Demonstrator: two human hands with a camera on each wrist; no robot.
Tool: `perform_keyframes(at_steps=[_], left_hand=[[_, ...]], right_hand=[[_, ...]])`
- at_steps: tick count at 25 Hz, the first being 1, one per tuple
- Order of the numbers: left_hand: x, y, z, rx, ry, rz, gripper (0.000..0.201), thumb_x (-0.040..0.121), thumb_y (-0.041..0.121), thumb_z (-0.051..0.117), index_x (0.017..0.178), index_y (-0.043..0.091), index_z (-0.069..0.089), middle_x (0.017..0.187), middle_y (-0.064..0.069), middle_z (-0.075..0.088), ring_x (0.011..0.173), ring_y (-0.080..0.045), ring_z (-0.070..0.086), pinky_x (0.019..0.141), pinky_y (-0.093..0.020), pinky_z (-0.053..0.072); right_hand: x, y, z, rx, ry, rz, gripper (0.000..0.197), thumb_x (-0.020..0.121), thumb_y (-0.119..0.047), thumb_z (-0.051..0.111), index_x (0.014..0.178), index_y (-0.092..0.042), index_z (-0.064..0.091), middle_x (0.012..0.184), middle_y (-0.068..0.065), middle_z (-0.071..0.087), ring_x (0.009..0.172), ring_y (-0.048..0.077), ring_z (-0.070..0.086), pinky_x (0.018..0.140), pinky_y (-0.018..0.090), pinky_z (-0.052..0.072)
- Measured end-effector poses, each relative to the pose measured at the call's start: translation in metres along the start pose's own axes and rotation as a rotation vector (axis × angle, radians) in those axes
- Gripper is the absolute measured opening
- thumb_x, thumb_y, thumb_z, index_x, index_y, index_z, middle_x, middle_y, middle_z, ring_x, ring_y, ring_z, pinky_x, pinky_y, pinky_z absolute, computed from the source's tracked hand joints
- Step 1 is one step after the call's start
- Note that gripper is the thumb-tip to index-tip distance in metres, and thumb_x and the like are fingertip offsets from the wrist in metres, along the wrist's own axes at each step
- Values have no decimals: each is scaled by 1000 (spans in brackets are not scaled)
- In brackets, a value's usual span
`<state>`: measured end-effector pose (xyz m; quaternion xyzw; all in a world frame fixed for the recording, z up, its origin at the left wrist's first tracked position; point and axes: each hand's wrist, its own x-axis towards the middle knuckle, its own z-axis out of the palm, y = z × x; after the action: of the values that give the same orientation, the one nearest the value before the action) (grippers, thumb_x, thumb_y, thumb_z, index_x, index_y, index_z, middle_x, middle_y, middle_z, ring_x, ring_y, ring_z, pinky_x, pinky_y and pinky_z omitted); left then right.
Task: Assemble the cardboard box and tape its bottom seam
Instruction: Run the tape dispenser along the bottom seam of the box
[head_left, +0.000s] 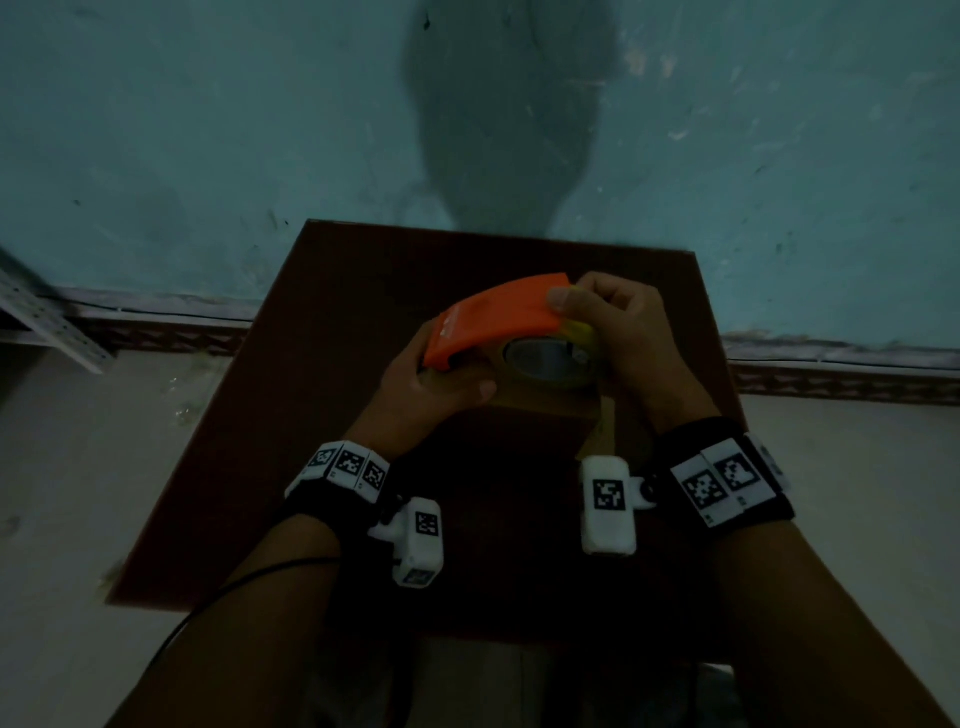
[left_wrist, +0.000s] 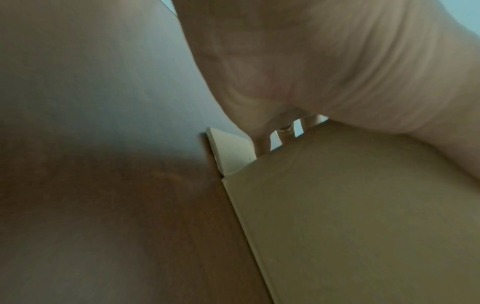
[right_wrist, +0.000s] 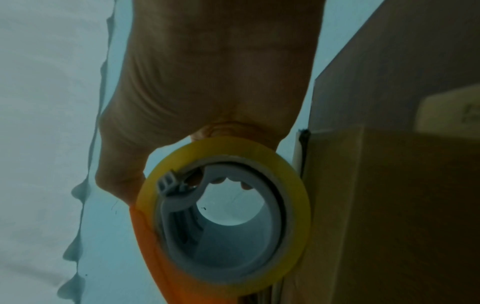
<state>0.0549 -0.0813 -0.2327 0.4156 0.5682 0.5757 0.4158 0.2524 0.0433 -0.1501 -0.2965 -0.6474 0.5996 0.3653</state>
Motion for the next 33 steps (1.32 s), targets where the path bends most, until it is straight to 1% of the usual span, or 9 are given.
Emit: perform_keyframes(at_steps=[4,10,14,17,20,22,25,29,33], left_hand=[[0,3,-3,77,-20,22,81,84,7,86,152,28,49,141,0,63,125,-11,66,88,-24,59],[0,2,-9,244,-49,39,78,80,34,90,146,43,50,145,6,52,126,-16,61,94,-34,61],[-1,3,-6,283,-19,38,76,82,31,89,146,43,50,144,12,51,124,-9,60,86,-20,59],[0,2,-7,303,-7,39,75,83,29,88,147,41,50,145,8,51,123,-8,59,83,-12,56],[1,2,-6,328,-3,41,75,83,31,88,147,43,50,145,7,51,125,-8,57,86,-16,56],[2,2,-6,346,5,49,74,84,32,87,146,43,49,146,9,50,126,-8,56,90,-20,54],[4,0,-5,354,11,48,73,84,32,87,146,44,50,148,8,50,128,-11,56,92,-25,54],[5,1,-2,358,19,42,72,85,29,86,146,43,50,147,7,49,126,-10,56,81,-11,54],[6,1,-2,336,4,30,73,85,30,86,146,45,50,147,8,48,127,-13,56,87,-24,56]], right_hand=[[-2,-1,-17,-44,1,-21,30,76,-42,79,65,-20,62,60,-8,59,56,9,56,56,21,47],[-8,4,-71,-23,175,-23,28,78,-37,75,58,-28,57,61,-8,49,58,13,47,59,29,42],[-16,7,-98,11,221,-12,27,75,-35,73,64,-22,52,61,-6,49,58,15,49,58,28,43],[-20,10,-117,20,243,9,30,73,-35,75,70,-17,51,69,5,47,64,22,48,62,31,43],[-29,14,-139,23,224,43,43,69,-41,85,77,-14,52,82,19,43,75,32,46,70,40,41],[-34,14,-151,37,246,43,34,74,-37,79,76,-15,53,79,17,46,73,30,49,69,40,41],[-42,14,-166,71,314,42,17,75,-34,67,71,-20,57,70,1,55,65,22,55,64,34,46],[-52,19,-190,73,331,69,14,78,-34,63,76,-20,60,75,6,54,67,23,55,64,34,48],[-55,29,-197,73,333,85,12,85,-26,58,76,-18,54,69,-1,57,62,17,58,60,29,49]])
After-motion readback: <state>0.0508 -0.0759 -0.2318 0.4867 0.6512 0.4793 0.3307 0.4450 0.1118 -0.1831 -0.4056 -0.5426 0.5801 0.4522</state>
